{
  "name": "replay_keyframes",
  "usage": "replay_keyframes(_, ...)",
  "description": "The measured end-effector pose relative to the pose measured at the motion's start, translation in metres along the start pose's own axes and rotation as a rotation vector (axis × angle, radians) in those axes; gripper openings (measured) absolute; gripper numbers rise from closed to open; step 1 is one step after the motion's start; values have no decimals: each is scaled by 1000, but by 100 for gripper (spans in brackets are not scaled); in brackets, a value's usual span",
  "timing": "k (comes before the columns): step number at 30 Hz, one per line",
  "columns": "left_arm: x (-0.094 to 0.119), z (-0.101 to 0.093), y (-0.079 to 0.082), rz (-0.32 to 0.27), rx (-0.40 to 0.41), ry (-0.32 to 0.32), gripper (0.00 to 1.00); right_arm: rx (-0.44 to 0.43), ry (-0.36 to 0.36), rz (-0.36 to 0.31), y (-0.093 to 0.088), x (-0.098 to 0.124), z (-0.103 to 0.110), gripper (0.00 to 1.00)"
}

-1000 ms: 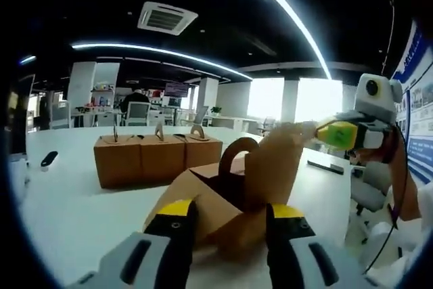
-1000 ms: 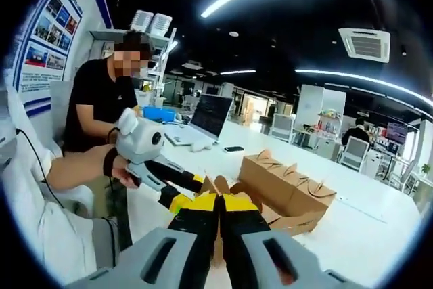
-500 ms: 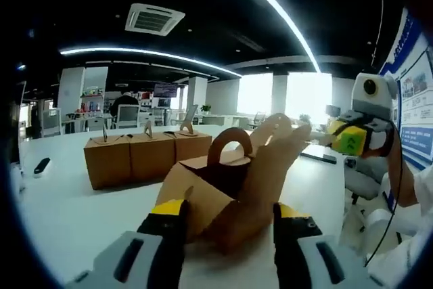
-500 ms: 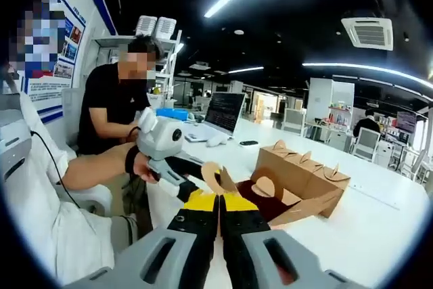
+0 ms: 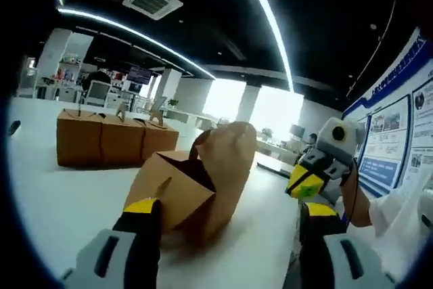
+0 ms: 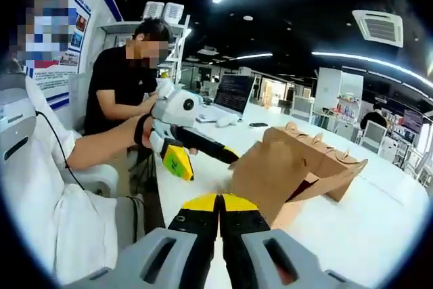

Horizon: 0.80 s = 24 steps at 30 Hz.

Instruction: Pick up one paper box from the group, open the paper box, and remove the item inside

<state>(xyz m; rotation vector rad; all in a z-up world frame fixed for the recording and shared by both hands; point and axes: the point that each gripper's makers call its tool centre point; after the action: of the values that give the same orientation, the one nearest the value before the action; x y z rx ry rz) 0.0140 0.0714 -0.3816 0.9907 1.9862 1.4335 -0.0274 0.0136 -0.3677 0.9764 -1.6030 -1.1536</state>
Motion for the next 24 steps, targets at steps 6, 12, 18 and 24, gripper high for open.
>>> replay_keyframes(6,0,7,2,-2,-5,41,83,-1,-45,-27,16,4,-14,4)
replay_keyframes(12,-1,18,5,-3,-102,124,80,60,-162,-66,44,9,-43,26)
replay_keyframes(18,-5,20,5,4,-145,156,75,213,-229,-4,59,-10,-71,26)
replay_keyframes(24,-4,16,1,15,-147,148,74,289,-241,68,44,-29,-80,19)
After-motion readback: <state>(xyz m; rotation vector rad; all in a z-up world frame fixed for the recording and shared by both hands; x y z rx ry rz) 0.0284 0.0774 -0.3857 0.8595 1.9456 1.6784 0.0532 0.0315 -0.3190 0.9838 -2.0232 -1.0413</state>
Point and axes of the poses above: the point that each gripper's makers call its tool centre point, and the gripper's own axes: x roughly backward along the fingers, z roughly to its left, y roughly out of its top, and after that the axes turned 6 degrees about -z, right-handed
